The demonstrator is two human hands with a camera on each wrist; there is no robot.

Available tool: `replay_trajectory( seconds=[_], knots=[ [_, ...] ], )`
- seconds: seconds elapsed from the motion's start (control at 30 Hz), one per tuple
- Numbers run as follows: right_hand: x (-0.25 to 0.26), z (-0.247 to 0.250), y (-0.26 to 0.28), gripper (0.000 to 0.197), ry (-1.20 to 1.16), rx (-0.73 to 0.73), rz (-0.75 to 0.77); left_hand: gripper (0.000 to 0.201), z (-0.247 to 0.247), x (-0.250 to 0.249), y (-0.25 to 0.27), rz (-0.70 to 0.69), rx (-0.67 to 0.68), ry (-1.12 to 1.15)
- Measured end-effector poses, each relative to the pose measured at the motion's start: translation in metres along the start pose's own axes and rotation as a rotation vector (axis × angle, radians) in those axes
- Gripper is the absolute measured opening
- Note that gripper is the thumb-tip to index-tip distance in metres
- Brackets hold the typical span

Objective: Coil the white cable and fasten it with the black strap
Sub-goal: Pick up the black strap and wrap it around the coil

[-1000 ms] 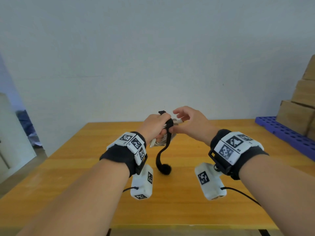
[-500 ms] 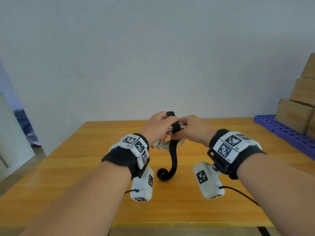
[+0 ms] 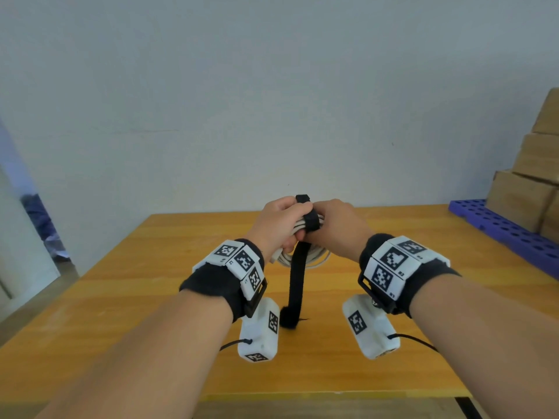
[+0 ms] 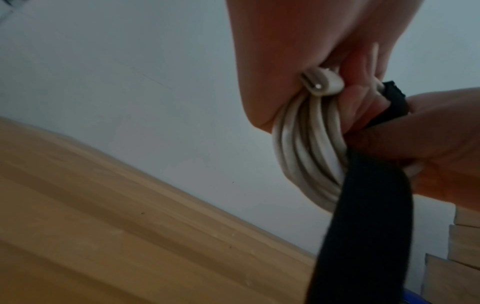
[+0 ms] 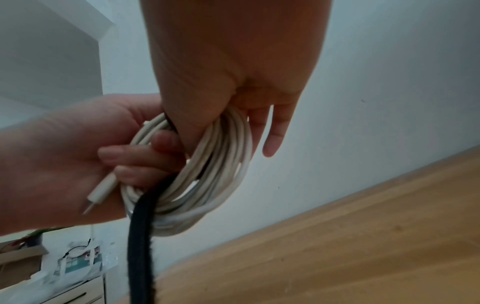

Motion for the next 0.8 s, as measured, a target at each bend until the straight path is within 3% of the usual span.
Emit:
replay_trajectory(
  seconds=[0.17, 0.23, 0.37, 0.47, 0.57, 0.8],
  knots=[
    [-0.005, -0.006, 0.003, 0.012, -0.142, 0.164, -0.069, 0.029, -0.004, 0.0, 0.002, -0.02, 0.004, -0.073],
    [-0.005, -0.004, 0.005, 0.015, -0.182, 0.166, -0.084, 0.032, -0.003, 0.001, 0.002, -0.022, 0.005, -0.064],
    [-0.007, -0.004, 0.006, 0.019, -0.2, 0.226, -0.104, 0.025, -0.004, 0.002, 0.002, -0.013, 0.026, -0.06],
    [-0.008, -0.002, 0.003, 0.003, -0.112, 0.119, -0.093, 0.019, -0.006, 0.005, 0.002, 0.013, 0.034, 0.005],
    [-0.006, 0.004, 0.001, 0.006, -0.041, -0.091, -0.077, 0.017, -0.005, 0.004, 0.001, 0.058, 0.043, 0.107],
    [-0.012, -0.006, 0.007, 0.011, -0.328, 0.077, -0.124, 0.018, -0.004, 0.006, -0.001, 0.018, 0.057, 0.051]
  ],
)
Point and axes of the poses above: each hand's wrist, its own y-axis away from the middle knuckle, its own z-axis out of the back of the hand, x = y × z, the point moved 6 cm from there along -y, towards the middle knuckle, and after that the axes turned 11 degrees about z, right-handed, at the moved point
